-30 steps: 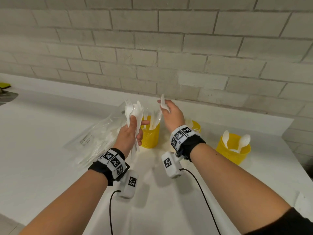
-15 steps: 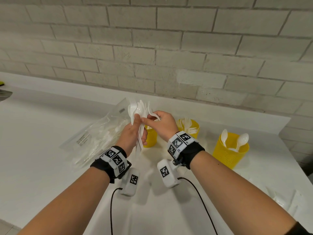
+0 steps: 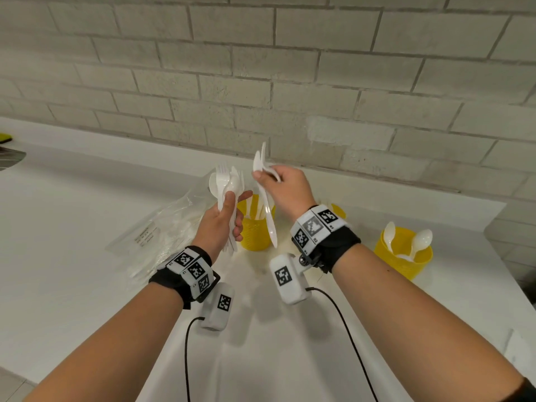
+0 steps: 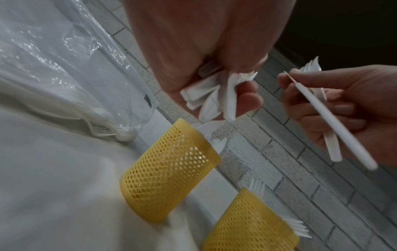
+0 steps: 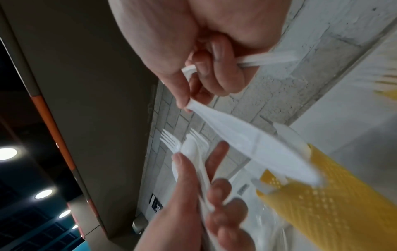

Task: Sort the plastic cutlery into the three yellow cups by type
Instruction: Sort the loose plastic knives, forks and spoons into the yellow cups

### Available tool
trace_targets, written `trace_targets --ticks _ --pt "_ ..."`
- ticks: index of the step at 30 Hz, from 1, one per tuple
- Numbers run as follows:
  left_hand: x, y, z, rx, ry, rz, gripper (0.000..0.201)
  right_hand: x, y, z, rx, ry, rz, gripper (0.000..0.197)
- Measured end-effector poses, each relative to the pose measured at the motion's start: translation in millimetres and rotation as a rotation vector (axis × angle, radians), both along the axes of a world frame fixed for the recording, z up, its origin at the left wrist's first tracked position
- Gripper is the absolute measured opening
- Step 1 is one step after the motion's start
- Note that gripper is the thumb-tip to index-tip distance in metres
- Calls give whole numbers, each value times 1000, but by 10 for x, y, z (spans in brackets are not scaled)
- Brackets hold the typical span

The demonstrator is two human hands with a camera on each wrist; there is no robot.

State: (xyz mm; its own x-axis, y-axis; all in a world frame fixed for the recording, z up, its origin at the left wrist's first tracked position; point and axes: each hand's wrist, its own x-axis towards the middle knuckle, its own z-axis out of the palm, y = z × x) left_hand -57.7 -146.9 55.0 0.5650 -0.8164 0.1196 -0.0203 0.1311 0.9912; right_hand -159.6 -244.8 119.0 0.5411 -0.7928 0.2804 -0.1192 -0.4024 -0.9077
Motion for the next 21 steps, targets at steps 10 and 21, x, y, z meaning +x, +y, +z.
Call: trace_targets --ticks 10,21 --pt "-82 -71 2 24 105 -17 55 1 200 -170 275 -48 47 10" --pt "-54 -79 -15 2 116 -8 46 59 94 -176 236 -13 -20 15"
